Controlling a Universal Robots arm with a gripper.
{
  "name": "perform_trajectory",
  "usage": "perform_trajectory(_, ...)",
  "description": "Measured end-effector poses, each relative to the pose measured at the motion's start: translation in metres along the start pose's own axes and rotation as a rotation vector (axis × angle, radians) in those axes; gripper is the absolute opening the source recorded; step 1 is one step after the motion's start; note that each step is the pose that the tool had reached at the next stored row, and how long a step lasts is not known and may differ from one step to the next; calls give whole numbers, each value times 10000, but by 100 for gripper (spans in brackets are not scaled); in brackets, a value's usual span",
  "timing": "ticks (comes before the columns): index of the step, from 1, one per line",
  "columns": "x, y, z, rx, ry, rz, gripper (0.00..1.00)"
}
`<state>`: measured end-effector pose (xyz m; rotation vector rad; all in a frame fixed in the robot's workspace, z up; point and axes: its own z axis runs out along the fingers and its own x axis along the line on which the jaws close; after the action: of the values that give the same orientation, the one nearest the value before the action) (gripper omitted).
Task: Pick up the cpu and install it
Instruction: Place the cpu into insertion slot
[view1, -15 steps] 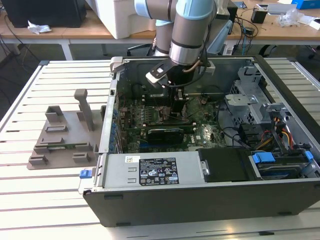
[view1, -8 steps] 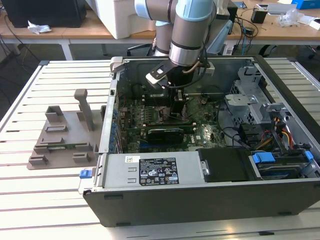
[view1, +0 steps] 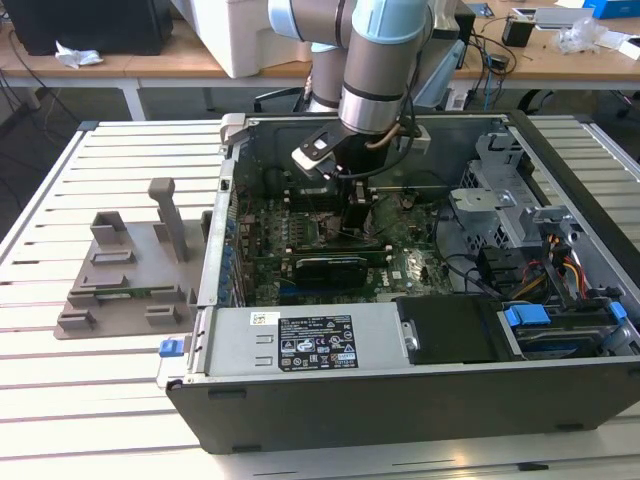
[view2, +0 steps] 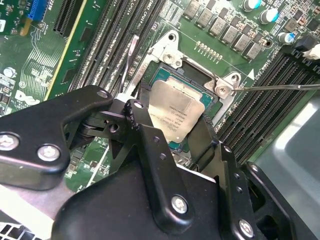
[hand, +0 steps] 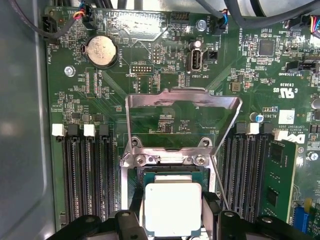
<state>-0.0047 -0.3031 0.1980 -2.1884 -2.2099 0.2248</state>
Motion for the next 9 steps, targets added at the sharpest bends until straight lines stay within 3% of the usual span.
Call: perform_trajectory(9,1,13,9,-1,3,7,54)
